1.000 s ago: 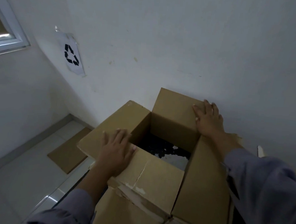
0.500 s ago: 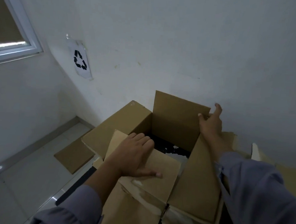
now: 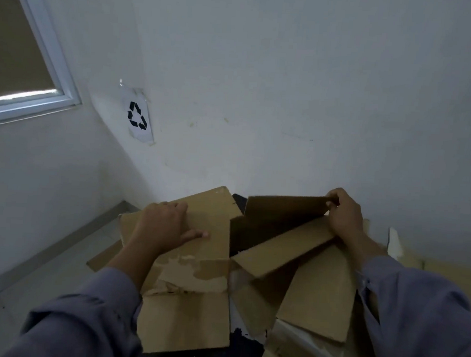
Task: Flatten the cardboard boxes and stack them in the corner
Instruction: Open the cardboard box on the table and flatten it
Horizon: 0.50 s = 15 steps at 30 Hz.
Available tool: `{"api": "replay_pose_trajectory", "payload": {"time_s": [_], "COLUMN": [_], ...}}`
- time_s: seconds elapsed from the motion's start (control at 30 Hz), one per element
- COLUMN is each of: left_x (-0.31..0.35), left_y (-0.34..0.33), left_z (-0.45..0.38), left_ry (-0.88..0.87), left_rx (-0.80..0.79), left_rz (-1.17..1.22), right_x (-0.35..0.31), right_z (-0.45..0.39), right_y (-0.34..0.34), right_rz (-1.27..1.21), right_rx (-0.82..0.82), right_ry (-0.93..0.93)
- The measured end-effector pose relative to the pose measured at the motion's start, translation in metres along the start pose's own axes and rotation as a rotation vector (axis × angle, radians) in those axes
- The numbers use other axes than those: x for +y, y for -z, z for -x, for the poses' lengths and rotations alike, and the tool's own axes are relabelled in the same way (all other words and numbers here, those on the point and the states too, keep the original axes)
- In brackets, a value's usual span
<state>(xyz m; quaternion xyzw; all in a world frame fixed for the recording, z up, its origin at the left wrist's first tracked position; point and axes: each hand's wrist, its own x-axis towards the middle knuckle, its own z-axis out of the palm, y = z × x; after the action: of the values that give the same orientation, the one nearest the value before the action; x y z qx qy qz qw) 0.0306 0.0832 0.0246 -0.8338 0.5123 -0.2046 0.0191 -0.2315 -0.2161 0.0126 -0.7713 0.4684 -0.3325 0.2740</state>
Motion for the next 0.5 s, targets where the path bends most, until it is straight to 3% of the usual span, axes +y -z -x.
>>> {"api": "replay_pose_trajectory", "payload": {"time_s": [0.17, 0.33, 0.5], "left_x": [-0.009, -0.025, -0.033], "left_y": [-0.010, -0.019, -0.024], "left_z": [-0.014, -0.031, -0.049], "left_ry": [0.162, 0.300, 0.243], "left_rx": [-0.069, -0.284, -0.523], "left_rz": [-0.003, 0.154, 0.188], "right_x": [0.008, 0.009, -0.009], "right_z": [0.018, 0.030, 0.058], "right_y": [0.014, 0.014, -0.005], "right_rz": [0.105, 0.120, -0.024], "right_rx": [0.023, 0.126, 0.322], "right_ry": [0.015, -0.042, -0.175]}}
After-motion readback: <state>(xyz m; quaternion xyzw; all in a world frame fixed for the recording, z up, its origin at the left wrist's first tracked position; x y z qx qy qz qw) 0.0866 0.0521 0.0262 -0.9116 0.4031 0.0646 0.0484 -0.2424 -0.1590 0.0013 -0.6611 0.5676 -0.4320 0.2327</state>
